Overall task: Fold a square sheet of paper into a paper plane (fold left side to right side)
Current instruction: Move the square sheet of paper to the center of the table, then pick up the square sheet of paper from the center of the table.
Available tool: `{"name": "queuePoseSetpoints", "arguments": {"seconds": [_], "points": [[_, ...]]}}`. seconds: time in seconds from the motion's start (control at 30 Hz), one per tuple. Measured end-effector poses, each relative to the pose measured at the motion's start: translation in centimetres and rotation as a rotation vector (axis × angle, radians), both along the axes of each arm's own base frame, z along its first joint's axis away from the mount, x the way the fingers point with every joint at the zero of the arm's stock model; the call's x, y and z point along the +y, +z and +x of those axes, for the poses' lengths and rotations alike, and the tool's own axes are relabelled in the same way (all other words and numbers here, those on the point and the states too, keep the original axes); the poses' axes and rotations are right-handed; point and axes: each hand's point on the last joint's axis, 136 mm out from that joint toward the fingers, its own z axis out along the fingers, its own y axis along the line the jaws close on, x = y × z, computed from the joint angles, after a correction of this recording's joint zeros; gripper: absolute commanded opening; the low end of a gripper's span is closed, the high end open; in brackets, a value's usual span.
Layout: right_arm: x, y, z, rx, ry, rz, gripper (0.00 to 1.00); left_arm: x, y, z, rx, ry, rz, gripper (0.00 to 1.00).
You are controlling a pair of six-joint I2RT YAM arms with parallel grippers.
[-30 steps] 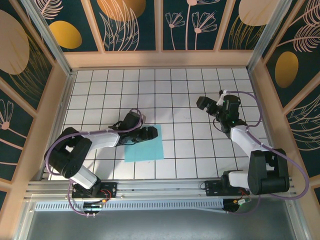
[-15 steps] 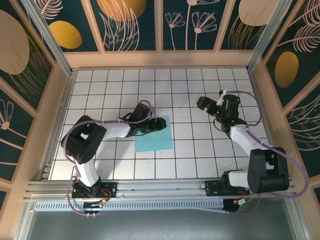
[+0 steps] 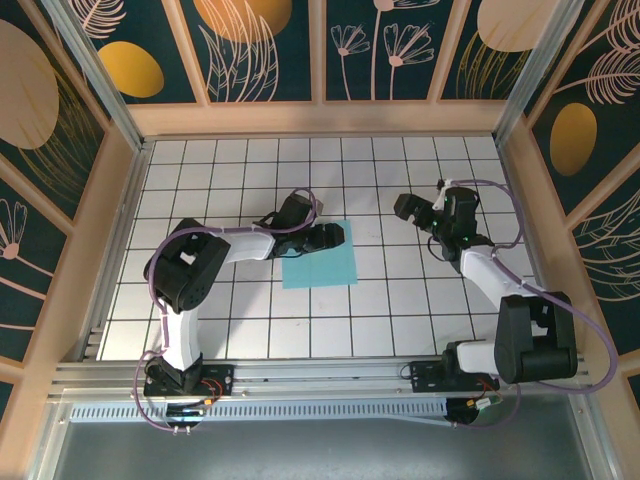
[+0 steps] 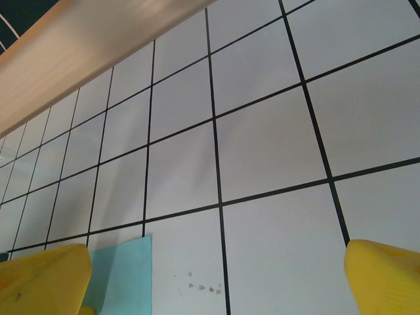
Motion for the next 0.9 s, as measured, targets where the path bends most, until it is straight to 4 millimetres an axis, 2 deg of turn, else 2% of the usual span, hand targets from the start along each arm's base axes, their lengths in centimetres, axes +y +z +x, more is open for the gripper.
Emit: {"name": "queuePoseSetpoints", "arguments": {"seconds": [0.2,0.3,0.43,0.5,0.6,0.7,0.9], "points": [[0.2,-0.2,0.8,0.031,0.017,-0.021,0.92,0.2,0.2,-0.2,-0.001,-0.009,0.018,0.73],[0.6,-0.4,1.1,0.05,0.034,-0.03,0.92,0.6,1.3,0.0,-0.027,0.007,0.023,0.73],[2.4,-0.7,1.6,0.078,0.092,-0.059,0.91,2.3,3.9,-0.6,-0.084,0.057,0.023,0.7],[3.7,-1.0,1.8,0.092,0.131,-0.076,0.93,3.5,4.3,-1.5,-0.092,0.087,0.028,0.67],[6.0,-1.8,2.0,0.118,0.194,-0.107,0.94,5.5,3.6,-3.1,-0.075,0.131,0.054,0.65],[8.3,-3.0,2.1,0.153,0.25,-0.139,0.95,7.1,1.7,-4.9,-0.027,0.158,0.083,0.6],[12.8,-5.7,2.1,0.213,0.345,-0.225,0.92,8.8,-1.2,-7.3,0.062,0.181,0.12,0.51]]}}
